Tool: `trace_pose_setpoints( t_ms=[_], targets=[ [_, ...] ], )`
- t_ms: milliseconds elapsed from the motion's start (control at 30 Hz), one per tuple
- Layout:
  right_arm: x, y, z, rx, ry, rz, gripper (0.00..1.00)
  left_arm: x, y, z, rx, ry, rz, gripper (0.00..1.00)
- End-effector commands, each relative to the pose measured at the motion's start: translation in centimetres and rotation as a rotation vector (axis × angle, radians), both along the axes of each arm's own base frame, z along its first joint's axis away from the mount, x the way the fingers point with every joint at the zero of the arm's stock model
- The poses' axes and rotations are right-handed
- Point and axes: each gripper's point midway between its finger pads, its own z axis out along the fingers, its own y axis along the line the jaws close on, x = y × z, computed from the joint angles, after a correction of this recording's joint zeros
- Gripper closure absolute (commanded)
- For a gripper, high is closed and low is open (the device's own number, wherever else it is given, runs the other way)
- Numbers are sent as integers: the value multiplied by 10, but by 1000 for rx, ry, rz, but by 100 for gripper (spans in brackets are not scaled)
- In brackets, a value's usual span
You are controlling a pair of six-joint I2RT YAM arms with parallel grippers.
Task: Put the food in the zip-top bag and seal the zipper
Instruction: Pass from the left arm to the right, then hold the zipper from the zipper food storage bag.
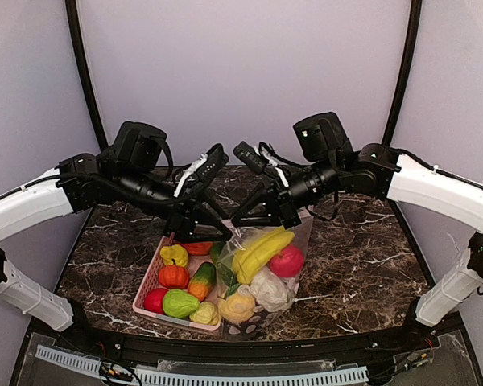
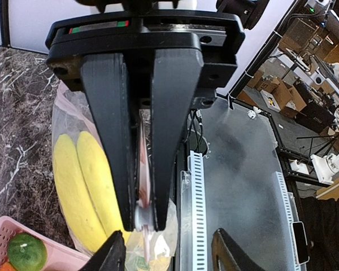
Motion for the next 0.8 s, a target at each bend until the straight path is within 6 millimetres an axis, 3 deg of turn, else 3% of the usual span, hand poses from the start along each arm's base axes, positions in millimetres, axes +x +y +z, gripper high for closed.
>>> trace_pose_setpoints(
  t_ms=[0, 33, 100, 167, 233, 433, 767],
  targets=[
    [-1, 0, 12, 35, -22, -7, 100, -1, -7, -4, -17, 20, -17, 67],
    [-2, -1, 12, 35, -24, -9, 100, -1, -8, -4, -22, 20, -18, 80],
    [-2, -3, 12, 37, -31, -17, 100, -2, -7, -3, -25, 20, -19, 96],
    [-1, -5, 13, 38, -37, -27, 98, -3, -5, 0, -27, 12, -19, 99],
    [-3, -9, 18, 42, -20, -40, 87, -5, -1, 2, -22, -2, -18, 99],
    [-12, -27, 44, 99, -51, -46, 40, -10, 17, 6, 21, -37, 5, 99],
    [55, -72, 13, -84, -81, -434, 16, -13, 24, 6, 34, -58, 6, 99]
  ],
)
